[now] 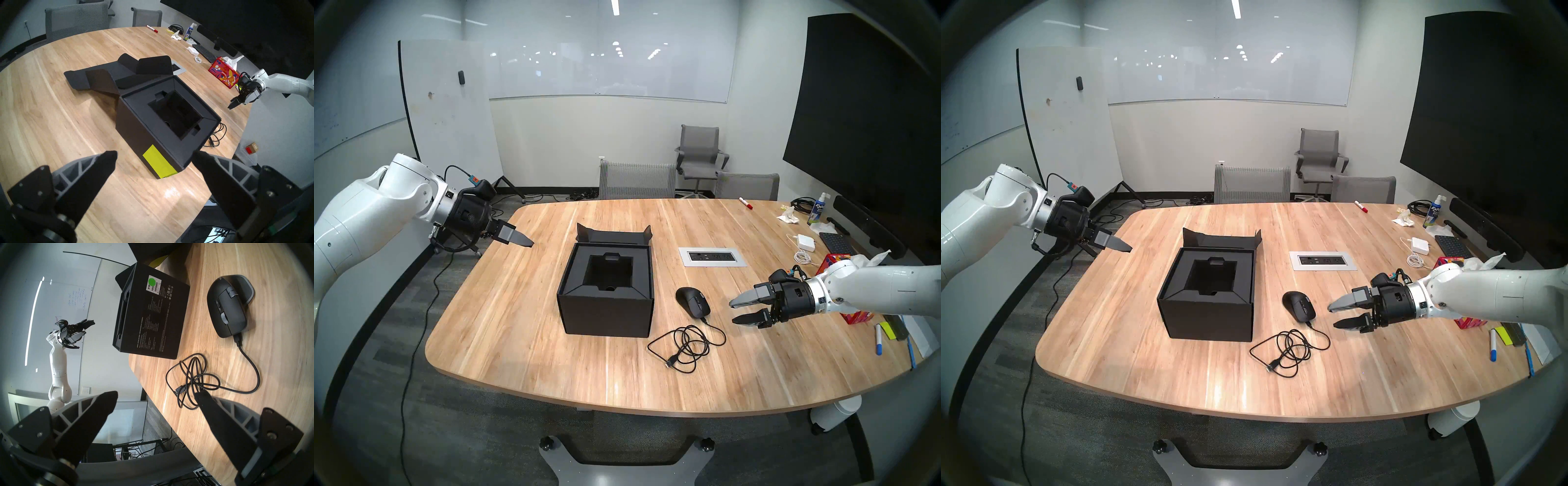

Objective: Open the box and place the mouse inside

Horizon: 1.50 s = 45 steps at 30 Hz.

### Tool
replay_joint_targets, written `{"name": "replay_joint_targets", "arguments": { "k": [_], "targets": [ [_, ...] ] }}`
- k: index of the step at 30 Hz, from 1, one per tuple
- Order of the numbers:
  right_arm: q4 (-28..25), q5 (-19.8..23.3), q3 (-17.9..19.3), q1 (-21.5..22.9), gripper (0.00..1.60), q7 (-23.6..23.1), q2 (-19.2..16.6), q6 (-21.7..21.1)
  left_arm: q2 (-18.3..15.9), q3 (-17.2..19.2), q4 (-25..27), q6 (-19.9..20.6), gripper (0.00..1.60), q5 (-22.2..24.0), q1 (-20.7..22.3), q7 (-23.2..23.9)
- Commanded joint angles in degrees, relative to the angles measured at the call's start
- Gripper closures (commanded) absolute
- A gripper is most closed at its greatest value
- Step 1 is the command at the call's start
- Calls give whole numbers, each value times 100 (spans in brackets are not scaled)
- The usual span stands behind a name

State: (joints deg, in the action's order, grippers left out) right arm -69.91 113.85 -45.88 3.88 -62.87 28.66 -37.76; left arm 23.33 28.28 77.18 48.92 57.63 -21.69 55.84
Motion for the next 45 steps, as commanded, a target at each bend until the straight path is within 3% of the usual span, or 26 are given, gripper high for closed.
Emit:
{"name": "replay_joint_targets", "arguments": {
  "k": [1, 45],
  "targets": [
    [10, 14, 54, 79, 0, -27, 3, -7, 24, -3, -7, -68, 0, 11, 275, 609],
    [10, 12, 56, 78, 0, -28, 2, -9, 11, -510, -106, -211, 0, 97, 656, 735]
  ]
}}
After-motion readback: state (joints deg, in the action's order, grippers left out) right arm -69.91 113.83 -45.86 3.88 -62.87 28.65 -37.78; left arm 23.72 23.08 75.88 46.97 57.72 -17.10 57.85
